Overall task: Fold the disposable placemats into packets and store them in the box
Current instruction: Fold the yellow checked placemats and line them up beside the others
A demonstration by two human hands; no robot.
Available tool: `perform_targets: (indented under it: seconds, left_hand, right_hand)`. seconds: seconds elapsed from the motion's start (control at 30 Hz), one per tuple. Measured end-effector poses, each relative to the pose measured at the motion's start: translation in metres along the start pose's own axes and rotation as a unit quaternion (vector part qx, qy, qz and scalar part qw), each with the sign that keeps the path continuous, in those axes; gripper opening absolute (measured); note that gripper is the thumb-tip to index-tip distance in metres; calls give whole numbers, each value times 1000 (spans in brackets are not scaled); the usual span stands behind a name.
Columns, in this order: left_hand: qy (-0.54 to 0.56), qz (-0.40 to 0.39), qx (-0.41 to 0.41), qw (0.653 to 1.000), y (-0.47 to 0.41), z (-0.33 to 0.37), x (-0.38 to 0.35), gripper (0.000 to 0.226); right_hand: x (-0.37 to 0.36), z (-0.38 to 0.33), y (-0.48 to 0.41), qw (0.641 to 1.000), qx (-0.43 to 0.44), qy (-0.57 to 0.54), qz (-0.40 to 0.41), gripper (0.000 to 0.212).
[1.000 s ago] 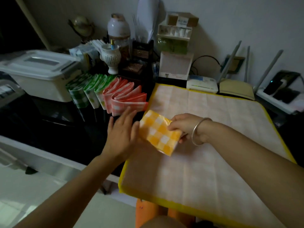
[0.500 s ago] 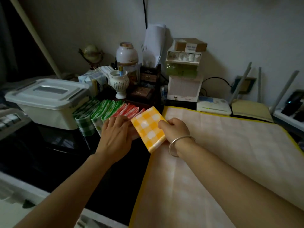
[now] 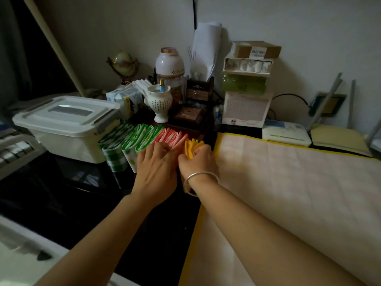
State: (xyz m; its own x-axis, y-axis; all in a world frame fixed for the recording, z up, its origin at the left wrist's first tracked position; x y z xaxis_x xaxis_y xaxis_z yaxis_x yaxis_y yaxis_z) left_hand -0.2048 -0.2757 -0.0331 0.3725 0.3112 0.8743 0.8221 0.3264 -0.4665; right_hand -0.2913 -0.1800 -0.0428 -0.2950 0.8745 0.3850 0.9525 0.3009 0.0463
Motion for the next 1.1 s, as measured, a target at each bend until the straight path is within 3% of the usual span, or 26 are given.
perform_targets:
  seconds: [0.1, 0.27, 0.4, 0.53, 0.73, 0.87, 1.0, 1.1]
  left_hand:
    - [34, -6, -9, 999, 2, -2, 2, 56]
    - [174, 11, 29, 984, 0, -22, 7, 50]
    - [173, 22, 41, 984, -3, -27, 12, 48]
    - [168, 33, 33, 985, -8, -26, 17, 46]
    - [102, 20, 51, 993, -10, -35, 17, 27]
    - [64, 25, 5, 998, -2, -18, 21, 37]
    - [4, -8, -51, 999, 16, -7, 10, 48]
    - [-13, -21, -64, 998, 27, -4, 6, 60]
  right_hand:
    - [-24, 8, 2, 997, -2, -52, -61, 45]
    - [-44, 23, 9, 964, -16, -206, -169, 62]
    - [-40, 31, 5, 971, 33, -176, -156, 60]
    - [-50, 25, -3, 956, 20, -211, -202, 76]
    - [-71, 22, -8, 958, 68, -99, -259, 78]
    - [-71, 27, -10, 955, 56, -141, -256, 77]
    - [-71, 37, -19, 939, -21, -234, -251, 75]
    - [-60, 51, -30, 947, -52, -263, -178, 53]
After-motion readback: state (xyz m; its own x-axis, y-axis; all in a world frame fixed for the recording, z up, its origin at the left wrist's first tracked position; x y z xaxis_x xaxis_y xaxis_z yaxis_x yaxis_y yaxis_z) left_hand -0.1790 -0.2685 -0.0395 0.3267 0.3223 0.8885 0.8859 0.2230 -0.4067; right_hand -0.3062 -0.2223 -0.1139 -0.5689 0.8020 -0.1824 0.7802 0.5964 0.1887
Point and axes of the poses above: each hand's wrist, its own y-axis away from the middle knuckle, its own x-axis out of the back of the hand, z = x × y, the point moved 8 cm from there along -y, towards the middle knuckle, and after that the axes turned 14 degrees about -y, right-handed, at the moved point
